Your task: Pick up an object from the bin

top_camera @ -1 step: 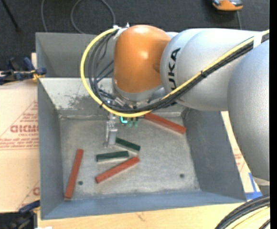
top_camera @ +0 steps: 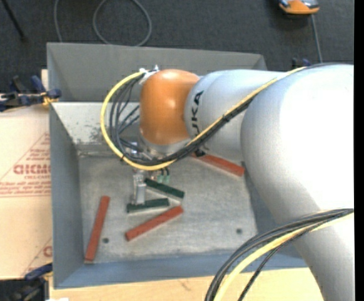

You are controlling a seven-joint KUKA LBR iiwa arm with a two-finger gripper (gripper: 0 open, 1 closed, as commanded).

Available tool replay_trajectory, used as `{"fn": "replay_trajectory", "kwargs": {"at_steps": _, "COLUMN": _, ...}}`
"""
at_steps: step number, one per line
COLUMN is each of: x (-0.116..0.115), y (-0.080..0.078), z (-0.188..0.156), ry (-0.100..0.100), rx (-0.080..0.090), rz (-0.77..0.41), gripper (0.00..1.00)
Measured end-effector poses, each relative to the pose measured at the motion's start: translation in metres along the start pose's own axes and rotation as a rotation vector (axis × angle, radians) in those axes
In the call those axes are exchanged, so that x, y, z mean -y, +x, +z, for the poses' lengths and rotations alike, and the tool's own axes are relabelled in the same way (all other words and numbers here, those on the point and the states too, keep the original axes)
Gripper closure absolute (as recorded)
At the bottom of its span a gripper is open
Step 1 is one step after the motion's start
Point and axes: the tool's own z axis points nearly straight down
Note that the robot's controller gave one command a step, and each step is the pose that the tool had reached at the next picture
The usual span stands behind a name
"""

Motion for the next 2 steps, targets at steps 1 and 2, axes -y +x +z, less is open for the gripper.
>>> {"fn": "replay_trajectory", "kwargs": {"at_steps": 1, "x": 0.07, "y": -0.013, "z": -0.024, "ry": 0.0, "rx": 0.01, "rz": 0.207, "gripper": 0.0}}
{"fn": "replay_trajectory", "kwargs": {"at_steps": 2, "x": 0.04, "y": -0.008, "z": -0.003, "ry": -0.002, "rx": 0.007, "rz": 0.29, "gripper": 0.0}}
